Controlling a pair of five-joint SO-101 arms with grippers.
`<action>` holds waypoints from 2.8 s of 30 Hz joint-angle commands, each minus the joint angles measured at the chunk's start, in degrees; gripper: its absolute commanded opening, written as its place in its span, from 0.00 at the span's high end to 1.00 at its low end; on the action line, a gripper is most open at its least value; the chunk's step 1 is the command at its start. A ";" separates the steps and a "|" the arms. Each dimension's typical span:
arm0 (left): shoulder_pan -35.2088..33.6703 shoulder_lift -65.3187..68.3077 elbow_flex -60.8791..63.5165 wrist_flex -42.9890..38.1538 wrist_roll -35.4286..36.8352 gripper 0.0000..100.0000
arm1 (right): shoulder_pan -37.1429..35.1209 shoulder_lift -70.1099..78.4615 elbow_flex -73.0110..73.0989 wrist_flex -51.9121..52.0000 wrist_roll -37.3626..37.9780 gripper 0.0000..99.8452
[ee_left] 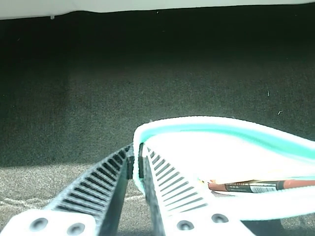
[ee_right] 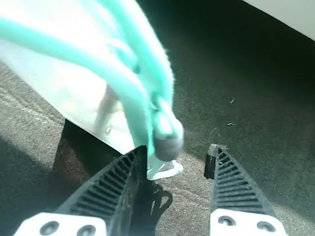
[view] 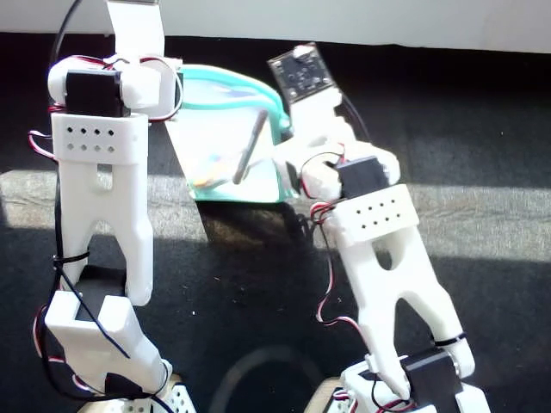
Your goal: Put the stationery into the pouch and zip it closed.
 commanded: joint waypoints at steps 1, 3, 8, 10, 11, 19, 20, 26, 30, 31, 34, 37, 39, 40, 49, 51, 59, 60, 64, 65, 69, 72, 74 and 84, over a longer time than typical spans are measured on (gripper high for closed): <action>1.71 4.26 0.92 2.29 -0.44 0.99 | -0.84 -2.86 -2.77 0.57 0.97 0.79; 1.80 4.26 0.92 2.29 -0.44 0.99 | -0.84 -2.86 -2.77 0.57 0.97 0.79; 1.71 4.26 1.01 2.73 -2.99 0.99 | -0.75 -0.75 -2.59 -2.33 3.87 0.79; 1.71 4.26 1.01 2.73 -5.63 0.99 | -0.66 0.57 -2.77 -2.59 6.07 0.79; 1.71 4.26 1.01 2.73 -6.51 0.99 | -0.75 1.19 -2.77 -2.59 7.38 0.79; 1.54 4.26 1.01 2.73 -7.82 0.99 | -0.57 1.71 -2.77 -2.15 19.34 0.99; 1.54 4.26 1.01 2.73 -7.82 0.99 | -0.48 0.75 -2.95 -2.07 19.52 1.00; 1.45 4.26 1.10 2.73 -7.82 0.99 | -0.75 -9.36 -5.41 5.49 19.78 0.99; 1.80 4.35 1.10 2.64 -7.74 0.99 | -1.01 -14.46 -5.41 10.07 19.52 0.99; 1.80 4.35 1.10 2.55 -7.74 0.99 | -1.63 -15.16 -5.14 10.95 19.52 0.99; 1.80 4.35 1.10 2.37 -7.56 0.99 | -4.26 -16.57 -4.97 13.05 19.52 0.99; 1.89 4.35 1.10 2.55 -7.56 0.99 | -6.37 -16.40 -4.88 13.23 19.43 0.99; 1.89 4.35 1.10 2.64 -7.47 0.99 | -6.55 -15.25 -4.79 12.26 19.43 0.99; 1.89 4.35 1.10 2.64 -7.47 0.99 | -6.46 -14.20 -4.79 11.65 19.43 0.99; 2.07 4.26 1.10 2.73 -7.47 0.99 | -6.55 -2.33 -5.41 -0.66 4.22 0.99; 2.07 4.26 1.10 2.73 -7.47 0.99 | -6.46 -0.84 -5.41 -1.63 3.08 0.99; 2.07 4.26 1.10 2.73 -7.47 0.99 | -6.46 1.19 -5.41 -1.71 2.90 0.89; 2.07 4.26 1.10 2.73 -7.47 0.99 | -6.37 1.19 -5.41 -1.71 2.90 0.87; 2.07 4.26 1.10 2.73 -7.47 0.99 | -6.37 1.27 -5.41 -1.71 2.90 0.89; 2.07 4.26 1.10 2.73 -7.47 0.99 | -6.37 1.27 -5.41 -1.71 2.90 0.91; 2.07 4.26 1.10 2.73 -7.47 0.99 | -6.29 1.27 -5.41 -1.80 2.99 0.93; 2.15 4.26 1.10 3.52 -7.47 0.99 | -6.29 0.92 -5.41 -1.80 2.90 0.93; 2.15 4.26 1.10 3.60 -7.47 0.99 | -6.29 0.75 -5.49 -1.80 2.90 0.93; 1.80 4.26 1.10 3.87 -7.47 0.99 | -6.29 0.66 -5.49 -1.63 -9.58 0.84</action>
